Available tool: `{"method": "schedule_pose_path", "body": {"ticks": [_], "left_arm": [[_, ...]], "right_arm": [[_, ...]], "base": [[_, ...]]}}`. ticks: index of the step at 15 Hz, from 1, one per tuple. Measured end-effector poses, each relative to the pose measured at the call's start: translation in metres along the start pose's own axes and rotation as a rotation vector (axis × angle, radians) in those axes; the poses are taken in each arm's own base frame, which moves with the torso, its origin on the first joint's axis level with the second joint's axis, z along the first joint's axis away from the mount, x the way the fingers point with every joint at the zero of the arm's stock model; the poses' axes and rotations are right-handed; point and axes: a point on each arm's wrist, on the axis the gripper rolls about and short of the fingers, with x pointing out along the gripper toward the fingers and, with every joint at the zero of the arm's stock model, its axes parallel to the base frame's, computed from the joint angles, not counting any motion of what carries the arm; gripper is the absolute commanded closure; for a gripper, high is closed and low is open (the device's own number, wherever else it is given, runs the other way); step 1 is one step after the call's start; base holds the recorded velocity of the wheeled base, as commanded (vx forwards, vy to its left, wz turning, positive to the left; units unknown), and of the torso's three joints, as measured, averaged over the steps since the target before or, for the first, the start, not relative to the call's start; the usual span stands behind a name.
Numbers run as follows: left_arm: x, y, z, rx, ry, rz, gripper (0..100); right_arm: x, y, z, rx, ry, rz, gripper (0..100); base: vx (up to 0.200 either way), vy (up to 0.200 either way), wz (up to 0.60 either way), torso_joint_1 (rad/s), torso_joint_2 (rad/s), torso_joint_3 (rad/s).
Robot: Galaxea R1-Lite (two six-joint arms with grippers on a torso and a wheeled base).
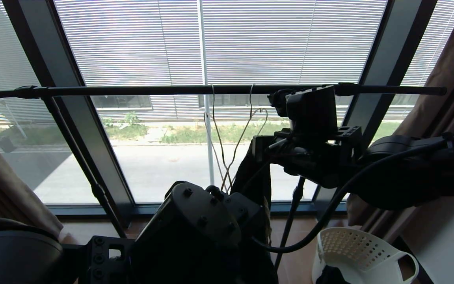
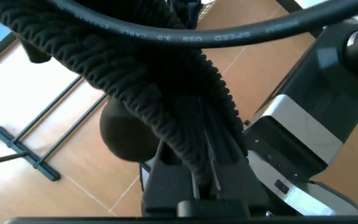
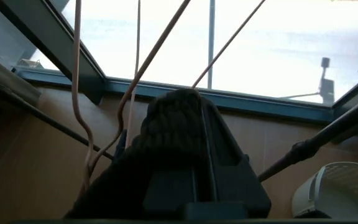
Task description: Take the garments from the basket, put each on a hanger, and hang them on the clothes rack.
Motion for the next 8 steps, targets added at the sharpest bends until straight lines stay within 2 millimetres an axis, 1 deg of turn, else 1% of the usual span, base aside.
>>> {"method": "schedule_pose_path", "body": {"ticks": [2,3,6,7,8], "left_arm": [[-0.001,0.012,-0.001,-0.03,0.002,0.039,100],[-0.004,0.023,-0.002,-0.056,-0.003,0.07,100],[-0.014,0.062,0.0,-0.157,-0.038,0.179,100],[-0.018,0.073,0.004,-0.185,-0.056,0.209,100],[-0.022,0.083,0.012,-0.211,-0.091,0.234,100]], "right_arm": [[-0.008,-0.009,0.003,0.01,-0.005,-0.013,100],[-0.015,-0.017,0.003,0.013,-0.002,-0.026,100],[-0.046,-0.046,0.004,0.021,-0.007,-0.083,100],[-0.056,-0.055,0.002,0.019,0.0,-0.1,100],[-0.067,-0.062,0.0,0.013,0.013,-0.112,100]], "base": [[0.0,0.0,0.0,0.0,0.0,0.0],[0.0,0.0,0.0,0.0,0.0,0.0],[0.0,0.0,0.0,0.0,0.0,0.0],[0.0,0.0,0.0,0.0,0.0,0.0],[0.0,0.0,0.0,0.0,0.0,0.0]]}}
